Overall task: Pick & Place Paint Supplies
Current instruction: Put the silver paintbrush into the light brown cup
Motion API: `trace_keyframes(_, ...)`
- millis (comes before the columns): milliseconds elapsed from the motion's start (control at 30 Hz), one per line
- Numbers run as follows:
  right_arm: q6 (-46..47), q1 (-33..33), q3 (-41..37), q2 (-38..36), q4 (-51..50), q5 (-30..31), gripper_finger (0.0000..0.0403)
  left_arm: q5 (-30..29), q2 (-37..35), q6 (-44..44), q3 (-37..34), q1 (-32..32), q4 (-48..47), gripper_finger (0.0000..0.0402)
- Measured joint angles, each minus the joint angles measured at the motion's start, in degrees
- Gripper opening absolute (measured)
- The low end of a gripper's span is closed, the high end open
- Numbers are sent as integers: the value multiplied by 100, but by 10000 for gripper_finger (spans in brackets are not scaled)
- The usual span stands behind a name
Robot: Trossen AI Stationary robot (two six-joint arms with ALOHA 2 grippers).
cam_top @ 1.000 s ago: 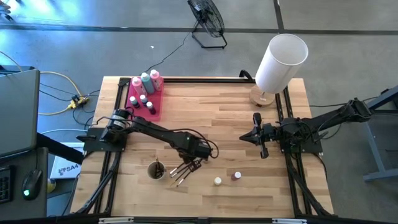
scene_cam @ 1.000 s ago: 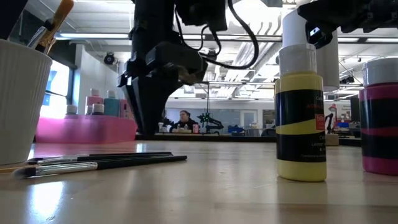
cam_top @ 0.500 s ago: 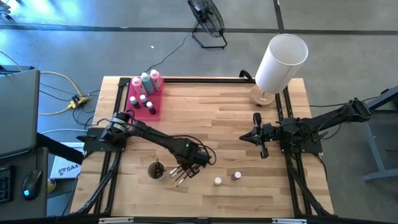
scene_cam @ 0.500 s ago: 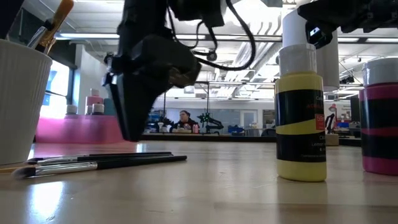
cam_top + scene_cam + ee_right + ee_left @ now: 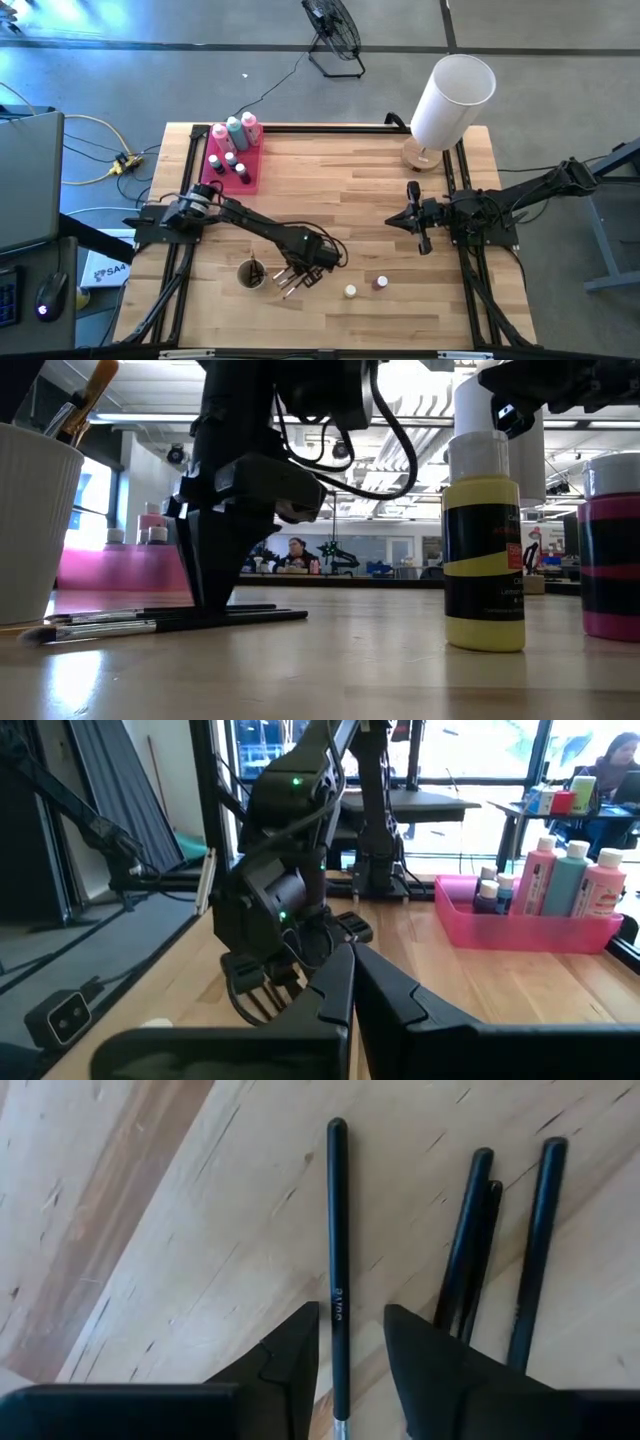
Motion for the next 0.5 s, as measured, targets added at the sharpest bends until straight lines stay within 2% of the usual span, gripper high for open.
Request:
trace_keyframes(233, 0, 0, 0, 0, 3, 0, 3, -26, 11, 31, -2, 4, 15, 77)
trace_keyframes(500, -2, 0, 0, -2, 5, 0, 3, -468, 15, 487, -18, 18, 201, 21)
